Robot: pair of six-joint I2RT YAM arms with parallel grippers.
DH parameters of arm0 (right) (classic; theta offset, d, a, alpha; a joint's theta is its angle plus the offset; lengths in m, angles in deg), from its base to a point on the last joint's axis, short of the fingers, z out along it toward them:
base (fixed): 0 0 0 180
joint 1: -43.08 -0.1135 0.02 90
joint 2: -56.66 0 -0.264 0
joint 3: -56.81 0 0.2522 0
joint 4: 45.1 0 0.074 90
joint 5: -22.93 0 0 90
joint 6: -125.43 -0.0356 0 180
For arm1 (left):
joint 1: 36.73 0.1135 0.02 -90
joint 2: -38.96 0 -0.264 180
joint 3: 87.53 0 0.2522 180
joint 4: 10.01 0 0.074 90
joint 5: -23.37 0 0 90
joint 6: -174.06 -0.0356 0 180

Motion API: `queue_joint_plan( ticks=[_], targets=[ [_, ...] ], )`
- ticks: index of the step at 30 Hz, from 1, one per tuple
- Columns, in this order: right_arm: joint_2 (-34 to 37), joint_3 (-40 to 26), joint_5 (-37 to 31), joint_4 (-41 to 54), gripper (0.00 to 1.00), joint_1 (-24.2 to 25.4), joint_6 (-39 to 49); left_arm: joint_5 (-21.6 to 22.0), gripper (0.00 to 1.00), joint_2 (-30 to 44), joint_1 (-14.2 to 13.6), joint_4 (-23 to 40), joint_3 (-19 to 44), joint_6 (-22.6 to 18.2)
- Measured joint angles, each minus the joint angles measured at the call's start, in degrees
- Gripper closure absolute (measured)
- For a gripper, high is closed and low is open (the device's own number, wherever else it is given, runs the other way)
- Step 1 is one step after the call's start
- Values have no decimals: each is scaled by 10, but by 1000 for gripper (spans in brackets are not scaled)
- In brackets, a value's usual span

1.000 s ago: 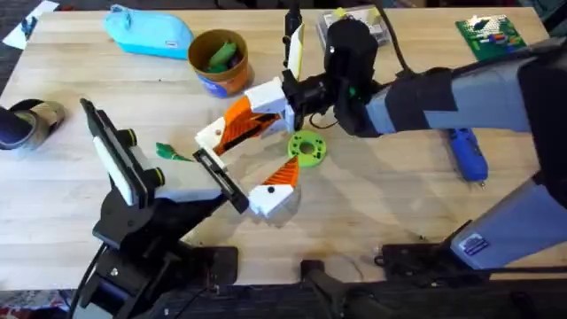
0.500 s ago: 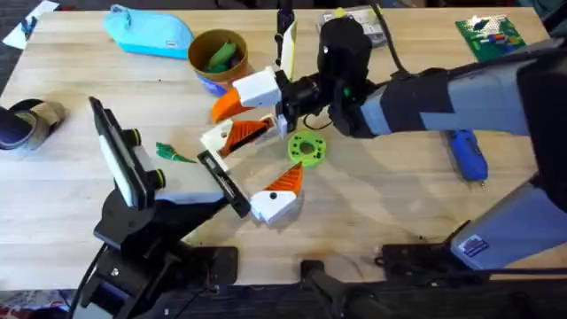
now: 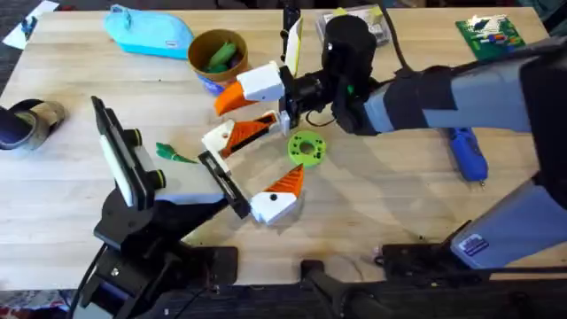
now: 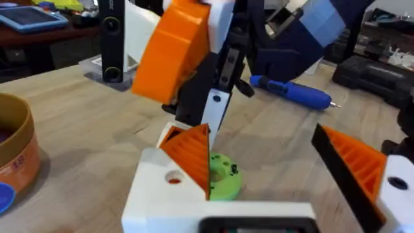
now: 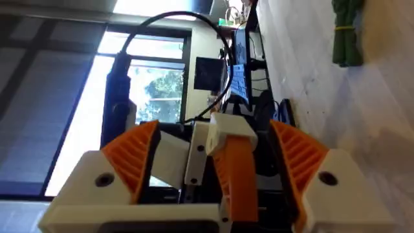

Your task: Pick up the gripper from the table and insert it into the empty holder that is missing its gripper. Then pick up a screw, insert it into the mounting hole, and use the screwdriver to tighten it. Finally, clean up the table by picking up the vegetable and placing it into the bucket.

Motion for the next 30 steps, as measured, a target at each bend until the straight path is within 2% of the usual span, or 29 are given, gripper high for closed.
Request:
queue_joint_plan(
  ticks=[3,12,19,25,28,29,30],
  targets=[
    [0,0,0,10,6,11,10,0,6,0,0,0,0,0],
    [0,0,15,49,6,89,35,0,6,0,0,0,0,0],
    [0,0,89,51,6,79,49,0,6,0,0,0,0,0],
    [0,0,119,62,8,61,54,0,6,0,0,0,0,0],
    [0,0,123,63,122,54,58,0,6,0,0,0,0,0],
    [0,0,123,64,206,52,58,0,6,0,0,0,0,0],
    [0,0,124,64,344,50,58,0,6,0,0,0,0,0]
  ],
)
